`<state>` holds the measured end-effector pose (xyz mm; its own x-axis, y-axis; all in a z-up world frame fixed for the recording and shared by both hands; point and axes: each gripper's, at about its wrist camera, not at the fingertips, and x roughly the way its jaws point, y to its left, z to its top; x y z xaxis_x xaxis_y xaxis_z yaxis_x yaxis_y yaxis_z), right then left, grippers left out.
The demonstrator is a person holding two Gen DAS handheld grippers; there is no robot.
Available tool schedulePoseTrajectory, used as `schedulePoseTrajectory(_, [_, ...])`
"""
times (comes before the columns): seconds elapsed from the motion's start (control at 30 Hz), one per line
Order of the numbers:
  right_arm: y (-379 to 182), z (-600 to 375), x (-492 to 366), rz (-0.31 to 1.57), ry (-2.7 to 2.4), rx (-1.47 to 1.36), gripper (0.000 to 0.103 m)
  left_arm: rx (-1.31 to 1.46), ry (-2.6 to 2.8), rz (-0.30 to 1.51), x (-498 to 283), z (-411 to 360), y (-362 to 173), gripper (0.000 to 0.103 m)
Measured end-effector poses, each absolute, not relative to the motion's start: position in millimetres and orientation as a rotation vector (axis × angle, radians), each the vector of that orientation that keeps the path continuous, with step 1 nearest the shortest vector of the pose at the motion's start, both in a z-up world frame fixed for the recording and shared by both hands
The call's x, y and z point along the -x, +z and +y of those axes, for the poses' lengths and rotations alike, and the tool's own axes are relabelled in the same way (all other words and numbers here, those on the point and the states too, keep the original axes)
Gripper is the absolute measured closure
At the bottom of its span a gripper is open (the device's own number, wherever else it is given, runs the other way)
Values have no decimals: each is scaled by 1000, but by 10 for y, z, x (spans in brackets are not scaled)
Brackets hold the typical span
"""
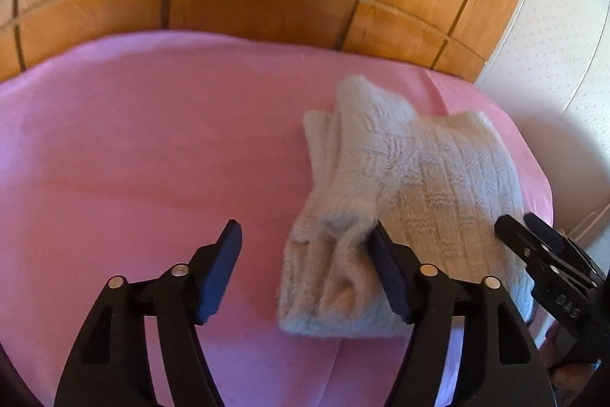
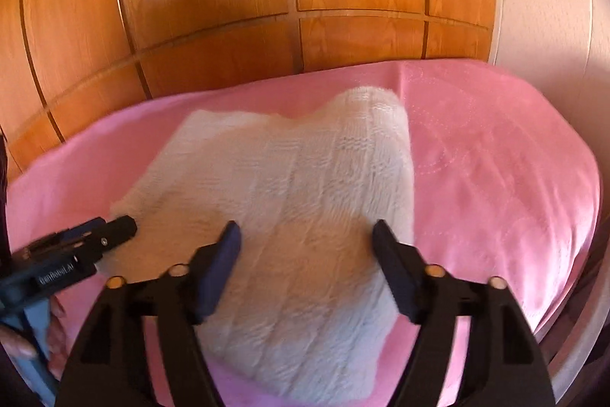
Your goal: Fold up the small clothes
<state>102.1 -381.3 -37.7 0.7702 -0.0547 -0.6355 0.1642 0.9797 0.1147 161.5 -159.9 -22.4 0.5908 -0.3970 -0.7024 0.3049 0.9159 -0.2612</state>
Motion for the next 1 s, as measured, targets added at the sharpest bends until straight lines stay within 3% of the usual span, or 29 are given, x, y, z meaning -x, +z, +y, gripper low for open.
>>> schedulePoseTrajectory(0.1, [-273,-3799,-844,659,-138,-191,20,110,-380,809,-1497,-1530,-122,36])
schedulePoseTrajectory(0.17, [-237,-3785,-718,654,-153,-214,16,109,-367,789,-1422,-1480,-67,26])
schedulePoseTrajectory(0.4, [-193,-3531,-521,646,-225,-195,3,70,-313,720,-1138,-1357,40,18])
schedulePoseTrajectory(0.47, [-180,-3461,-463,637,-247,-174,3,61,-299,704,-1084,-1346,55,13])
schedulePoseTrajectory(1.0, [-115,-3334,-252,587,-317,-140,2,29,-236,677,-863,-1273,62,4])
